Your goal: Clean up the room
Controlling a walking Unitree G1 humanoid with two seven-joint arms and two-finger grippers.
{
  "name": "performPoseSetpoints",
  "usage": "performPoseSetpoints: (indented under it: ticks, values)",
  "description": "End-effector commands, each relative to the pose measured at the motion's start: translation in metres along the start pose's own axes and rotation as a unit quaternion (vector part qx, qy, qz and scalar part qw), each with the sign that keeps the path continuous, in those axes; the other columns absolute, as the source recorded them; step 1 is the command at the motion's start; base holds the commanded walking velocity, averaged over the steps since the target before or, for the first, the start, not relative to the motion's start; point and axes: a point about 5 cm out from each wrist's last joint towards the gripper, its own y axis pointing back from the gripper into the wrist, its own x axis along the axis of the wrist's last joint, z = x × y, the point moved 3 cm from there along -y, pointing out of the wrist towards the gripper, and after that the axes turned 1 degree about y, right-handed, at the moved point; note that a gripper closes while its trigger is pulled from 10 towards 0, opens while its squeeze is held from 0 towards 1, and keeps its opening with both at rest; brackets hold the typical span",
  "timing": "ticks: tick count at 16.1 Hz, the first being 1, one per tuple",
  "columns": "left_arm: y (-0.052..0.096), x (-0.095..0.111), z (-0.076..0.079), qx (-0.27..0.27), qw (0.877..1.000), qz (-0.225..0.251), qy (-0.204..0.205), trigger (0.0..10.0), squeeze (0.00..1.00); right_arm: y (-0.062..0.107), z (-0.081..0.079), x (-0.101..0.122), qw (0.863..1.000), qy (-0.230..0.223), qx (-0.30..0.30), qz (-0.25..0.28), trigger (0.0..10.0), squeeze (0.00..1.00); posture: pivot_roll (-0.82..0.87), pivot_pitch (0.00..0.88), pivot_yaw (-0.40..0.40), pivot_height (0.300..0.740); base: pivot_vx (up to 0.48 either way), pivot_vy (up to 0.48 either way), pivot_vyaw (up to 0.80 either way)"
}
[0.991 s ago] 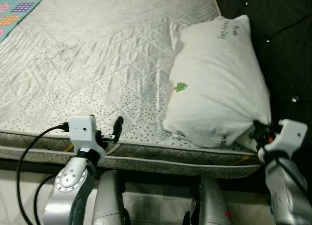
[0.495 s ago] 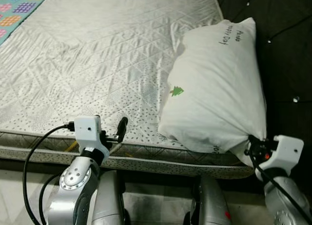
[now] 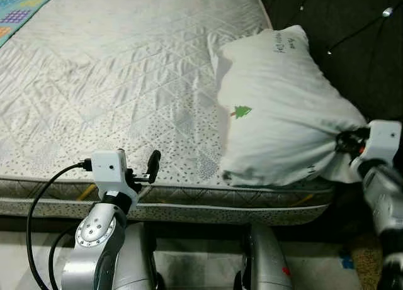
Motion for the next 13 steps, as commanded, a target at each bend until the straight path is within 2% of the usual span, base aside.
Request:
performPoseSetpoints:
  ticks: [1,3,5,7,8,10,11,12,13]
  values:
    - [0.003,0.002,-0.003,0.008,1.0,0.005,-0.007,10.0,0.0,0.0,0.038,0.038,0.997,0.005,-0.059,0.057,0.0,0.0,-0.02,0.099,-0.039,0.552,0.0,0.0,0.0]
    - [0.003,0.002,-0.002,0.008,1.0,0.006,-0.007,10.0,0.0,0.0,0.066,0.047,0.993,0.015,-0.104,0.061,0.0,0.0,-0.03,0.106,-0.035,0.552,0.0,0.0,0.0]
    - [0.003,0.002,-0.002,0.008,1.0,0.006,-0.008,10.0,0.0,0.003,0.077,0.045,0.99,0.019,-0.128,0.058,0.0,0.0,-0.03,0.106,-0.035,0.552,0.0,0.0,0.0]
    - [0.002,0.002,-0.002,0.006,1.0,0.006,-0.008,10.0,0.0,0.012,0.097,0.024,0.985,0.025,-0.169,0.039,0.0,0.0,-0.04,0.11,-0.03,0.552,0.0,0.0,0.0]
    - [0.001,0.001,-0.001,0.005,1.0,0.006,-0.008,10.0,0.0,0.017,0.102,0.013,0.983,0.021,-0.179,0.03,0.0,0.0,-0.05,0.111,-0.03,0.552,0.0,0.0,0.0]
    - [0.001,0.002,0.0,0.003,1.0,0.006,-0.008,10.0,0.0,0.026,0.1,-0.009,0.984,0.023,-0.178,0.019,0.0,0.0,-0.05,0.114,-0.029,0.552,0.0,0.0,0.0]
    - [0.001,0.001,-0.001,0.003,1.0,0.005,-0.008,10.0,0.0,0.029,0.097,-0.017,0.984,0.021,-0.174,0.015,0.0,0.0,-0.05,0.114,-0.029,0.552,0.0,0.0,0.0]
    - [0.002,0.001,-0.001,0.003,1.0,0.004,-0.009,10.0,0.0,0.033,0.086,-0.027,0.986,0.019,-0.164,0.016,0.0,0.0,-0.05,0.114,-0.028,0.552,0.0,0.0,0.0]
    - [0.002,0.001,-0.001,0.002,1.0,0.004,-0.009,10.0,0.0,0.034,0.084,-0.029,0.987,0.02,-0.161,0.017,0.0,0.0,-0.05,0.114,-0.028,0.552,0.0,0.0,0.0]
